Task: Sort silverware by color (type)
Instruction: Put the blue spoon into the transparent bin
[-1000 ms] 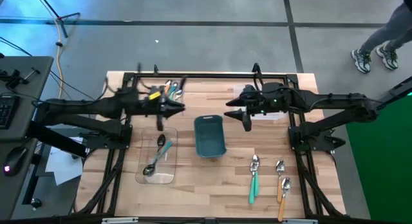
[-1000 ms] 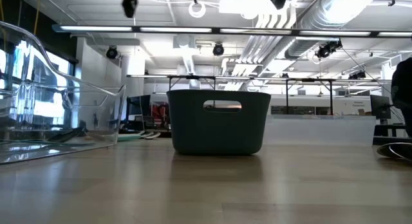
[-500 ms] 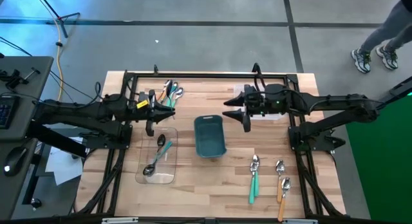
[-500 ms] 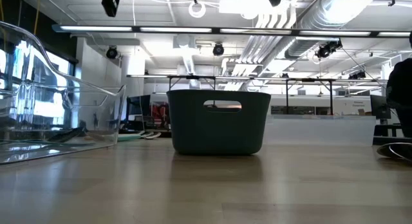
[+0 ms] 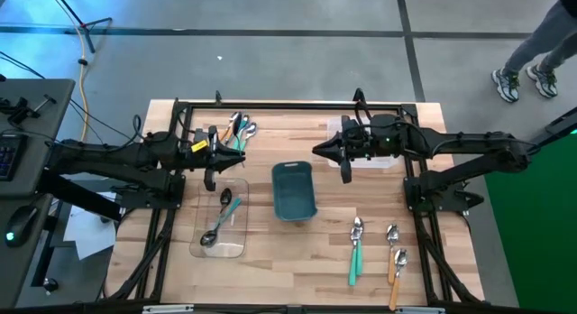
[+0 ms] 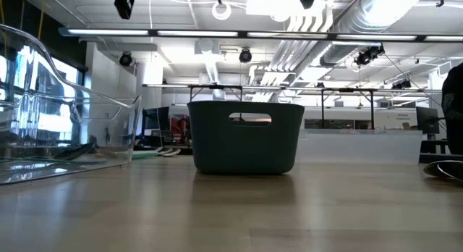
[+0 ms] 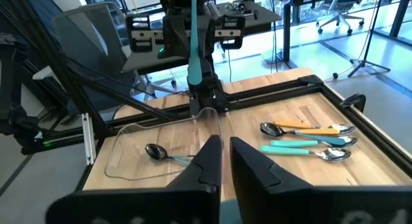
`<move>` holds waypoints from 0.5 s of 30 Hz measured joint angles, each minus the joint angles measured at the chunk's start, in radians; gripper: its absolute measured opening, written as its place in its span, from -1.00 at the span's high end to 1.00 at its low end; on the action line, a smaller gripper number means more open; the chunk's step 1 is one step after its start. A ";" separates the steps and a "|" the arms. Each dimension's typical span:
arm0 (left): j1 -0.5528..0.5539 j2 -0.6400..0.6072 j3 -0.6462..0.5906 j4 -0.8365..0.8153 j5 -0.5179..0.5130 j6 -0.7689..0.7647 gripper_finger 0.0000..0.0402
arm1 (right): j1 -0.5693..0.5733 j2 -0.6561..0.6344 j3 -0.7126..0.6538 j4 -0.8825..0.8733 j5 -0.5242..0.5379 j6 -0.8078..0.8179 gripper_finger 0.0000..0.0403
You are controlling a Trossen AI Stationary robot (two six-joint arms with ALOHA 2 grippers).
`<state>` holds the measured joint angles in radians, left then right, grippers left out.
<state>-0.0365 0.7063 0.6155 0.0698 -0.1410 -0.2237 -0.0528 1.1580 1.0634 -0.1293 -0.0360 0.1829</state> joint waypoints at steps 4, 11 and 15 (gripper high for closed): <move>0.000 0.000 0.000 -0.023 0.000 0.000 0.87 | 0.000 -0.001 0.000 -0.001 -0.002 0.000 0.98; -0.032 0.000 0.000 -0.064 0.018 -0.048 0.88 | 0.000 -0.001 0.000 -0.011 -0.002 0.000 1.00; -0.113 0.000 0.048 -0.232 0.036 -0.169 0.88 | 0.000 -0.002 0.000 -0.051 -0.002 0.004 1.00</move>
<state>-0.1499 0.7067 0.6636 -0.1620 -0.1053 -0.3924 -0.0528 1.1564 1.0634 -0.1803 -0.0376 0.1869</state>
